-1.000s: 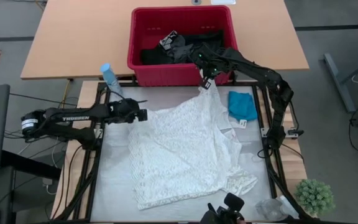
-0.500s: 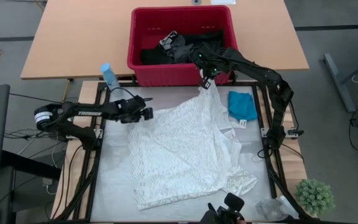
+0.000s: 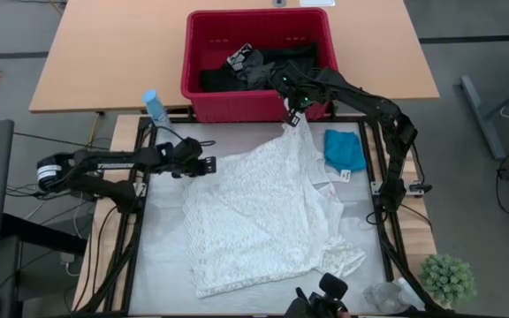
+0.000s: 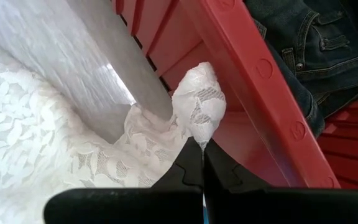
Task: Fold laundry
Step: Fold the white shirt
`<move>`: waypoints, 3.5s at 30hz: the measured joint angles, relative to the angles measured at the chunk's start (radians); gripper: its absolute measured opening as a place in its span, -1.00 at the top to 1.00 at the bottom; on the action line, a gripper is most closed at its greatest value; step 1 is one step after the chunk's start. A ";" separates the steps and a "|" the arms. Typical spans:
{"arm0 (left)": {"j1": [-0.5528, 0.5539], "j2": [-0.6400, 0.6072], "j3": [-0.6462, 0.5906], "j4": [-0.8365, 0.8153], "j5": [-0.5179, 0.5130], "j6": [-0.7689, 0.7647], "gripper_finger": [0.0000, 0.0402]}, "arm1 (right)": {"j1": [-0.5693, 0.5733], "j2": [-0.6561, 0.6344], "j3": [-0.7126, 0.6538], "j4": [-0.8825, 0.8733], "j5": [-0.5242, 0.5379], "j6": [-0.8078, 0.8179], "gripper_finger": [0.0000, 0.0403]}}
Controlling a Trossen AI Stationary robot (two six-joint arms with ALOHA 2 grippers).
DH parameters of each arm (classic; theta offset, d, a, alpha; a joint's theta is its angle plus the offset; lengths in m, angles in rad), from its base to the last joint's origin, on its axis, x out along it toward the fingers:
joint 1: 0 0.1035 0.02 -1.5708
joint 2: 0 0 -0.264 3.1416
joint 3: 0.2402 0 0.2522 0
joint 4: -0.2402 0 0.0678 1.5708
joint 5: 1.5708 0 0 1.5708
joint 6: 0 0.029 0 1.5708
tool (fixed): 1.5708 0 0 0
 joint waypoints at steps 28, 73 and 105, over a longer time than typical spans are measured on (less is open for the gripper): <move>-0.239 -0.088 0.059 -0.433 -0.061 0.063 0.85 | 0.000 0.000 0.000 0.000 0.000 0.007 0.91; 0.267 0.190 0.078 -0.107 0.193 0.984 0.02 | -0.007 0.000 0.000 0.008 -0.053 0.009 0.90; 0.270 0.180 0.268 -0.439 0.051 1.030 0.99 | -0.008 -0.008 0.000 -0.065 0.086 0.055 0.91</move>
